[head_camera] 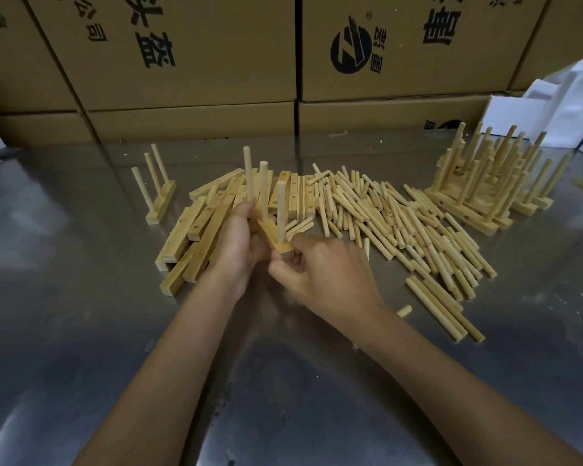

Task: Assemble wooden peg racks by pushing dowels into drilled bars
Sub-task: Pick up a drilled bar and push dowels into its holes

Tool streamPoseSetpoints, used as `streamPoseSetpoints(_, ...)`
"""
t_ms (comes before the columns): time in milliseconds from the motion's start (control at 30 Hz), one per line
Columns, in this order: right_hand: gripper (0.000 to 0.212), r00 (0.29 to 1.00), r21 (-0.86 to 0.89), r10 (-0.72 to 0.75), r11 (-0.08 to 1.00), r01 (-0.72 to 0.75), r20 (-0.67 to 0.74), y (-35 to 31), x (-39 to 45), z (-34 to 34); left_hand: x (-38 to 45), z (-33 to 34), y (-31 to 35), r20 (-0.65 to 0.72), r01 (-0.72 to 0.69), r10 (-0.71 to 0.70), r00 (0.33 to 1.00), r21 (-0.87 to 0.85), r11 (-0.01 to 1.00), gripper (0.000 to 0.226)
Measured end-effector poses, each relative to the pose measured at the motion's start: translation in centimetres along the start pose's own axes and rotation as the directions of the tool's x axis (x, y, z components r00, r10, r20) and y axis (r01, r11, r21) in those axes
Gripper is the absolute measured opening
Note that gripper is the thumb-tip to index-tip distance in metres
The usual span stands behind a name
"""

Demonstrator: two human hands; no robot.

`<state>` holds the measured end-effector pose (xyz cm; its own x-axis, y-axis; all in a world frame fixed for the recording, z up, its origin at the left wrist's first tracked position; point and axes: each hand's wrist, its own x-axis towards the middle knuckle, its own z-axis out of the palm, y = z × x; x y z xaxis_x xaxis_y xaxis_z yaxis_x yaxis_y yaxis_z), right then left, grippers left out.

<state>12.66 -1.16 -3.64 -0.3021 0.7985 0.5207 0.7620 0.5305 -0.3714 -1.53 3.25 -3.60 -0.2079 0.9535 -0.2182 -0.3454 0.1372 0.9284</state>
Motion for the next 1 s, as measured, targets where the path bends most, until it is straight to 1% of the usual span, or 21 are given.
streamPoseSetpoints(33, 0.033, 1.0, -0.001, 0.005, 1.0, -0.005, 0.003, 0.3, 0.0, 0.0, 0.2, -0.1, -0.1, -0.038, -0.048, 0.05, 0.998, 0.029, 0.998, 0.037)
streamPoseSetpoints(67, 0.033, 1.0, -0.002, 0.015, 1.0, -0.015, 0.015, 0.5, 0.1, 0.0, 0.4, -0.3, 0.0, -0.068, -0.1, 0.104, 0.992, 0.071, 0.992, 0.043)
streamPoseSetpoints(100, 0.033, 0.999, -0.006, 0.024, 1.0, -0.024, 0.03, 0.6, 0.1, 0.1, 0.4, -0.4, 0.0, -0.074, -0.143, 0.151, 0.986, 0.107, 0.984, 0.047)
streamPoseSetpoints(133, 0.033, 0.999, -0.016, 0.032, 0.999, -0.031, 0.04, 0.8, 0.1, 0.1, 0.5, -0.6, 0.2, -0.052, -0.178, 0.186, 0.981, 0.125, 0.976, 0.045)
streamPoseSetpoints(167, 0.033, 0.998, -0.028, 0.039, 0.999, -0.038, 0.044, 0.8, 0.2, 0.1, 0.3, -0.7, 0.3, -0.01, -0.2, 0.203, 0.979, 0.129, 0.971, 0.041)
streamPoseSetpoints(267, 0.034, 0.998, -0.048, 0.049, 0.998, -0.047, 0.033, 1.0, 0.3, 0.0, -0.1, -0.8, 0.7, 0.109, -0.212, 0.196, 0.975, 0.167, 0.963, 0.026)
streamPoseSetpoints(333, 0.035, 0.998, -0.04, 0.055, 0.998, -0.053, 0.03, 1.1, 0.3, -0.1, -0.1, -0.8, 0.6, 0.122, -0.226, 0.203, 0.972, 0.223, 0.948, 0.019)
streamPoseSetpoints(367, 0.035, 0.998, -0.029, 0.061, 0.998, -0.06, 0.03, 1.2, 0.3, -0.2, -0.1, -0.8, 0.5, 0.122, -0.229, 0.205, 0.971, 0.234, 0.945, 0.019)
streamPoseSetpoints(533, 0.034, 0.996, -0.008, 0.089, 0.996, -0.089, 0.027, 1.5, 0.3, -0.4, -0.1, -0.9, 0.4, 0.124, -0.208, 0.186, 0.975, 0.202, 0.957, 0.021)
streamPoseSetpoints(600, 0.028, 0.996, -0.015, 0.083, 0.996, -0.084, -0.017, 1.6, 0.4, -0.5, 0.1, -0.9, 0.3, 0.104, -0.211, 0.193, 0.976, 0.2, 0.957, 0.02)
streamPoseSetpoints(667, 0.021, 0.996, 0.005, 0.083, 0.997, -0.083, -0.026, 1.6, 0.5, -0.5, 0.2, -0.9, 0.1, 0.082, -0.205, 0.193, 0.978, 0.189, 0.96, 0.021)
streamPoseSetpoints(733, 0.016, 0.993, 0.075, 0.117, 0.991, -0.115, -0.016, 1.7, 0.6, -0.4, 0.2, -0.8, 0.0, 0.079, -0.194, 0.183, 0.98, 0.156, 0.969, 0.022)
streamPoseSetpoints(800, 0.016, 0.985, 0.169, 0.173, 0.971, -0.168, -0.019, 1.9, 0.9, -0.4, 0.3, -0.8, -0.1, 0.108, -0.183, 0.172, 0.979, 0.1, 0.978, 0.025)
streamPoseSetpoints(867, 0.014, 0.972, 0.241, 0.23, 0.947, -0.213, -0.045, 2.4, 1.3, -0.9, 0.3, -0.8, 0.0, 0.147, -0.17, 0.168, 0.975, 0.003, 0.985, 0.034)
streamPoseSetpoints(900, 0.012, 0.966, 0.271, 0.252, 0.935, -0.228, -0.057, 2.6, 1.6, -1.2, 0.4, -0.8, 0.0, 0.144, -0.165, 0.17, 0.975, -0.044, 0.985, 0.039)
streamPoseSetpoints(933, 0.011, 0.962, 0.295, 0.267, 0.926, -0.237, -0.066, 2.9, 1.8, -1.5, 0.5, -0.8, 0.0, 0.112, -0.173, 0.18, 0.977, -0.067, 0.983, 0.043)
streamPoseSetpoints(1000, 0.012, 0.96, 0.309, 0.271, 0.921, -0.237, -0.069, 3.1, 2.3, -1.9, 0.7, -0.9, -0.4, -0.02, -0.2, 0.2, 0.98, -0.06, 0.978, 0.044)
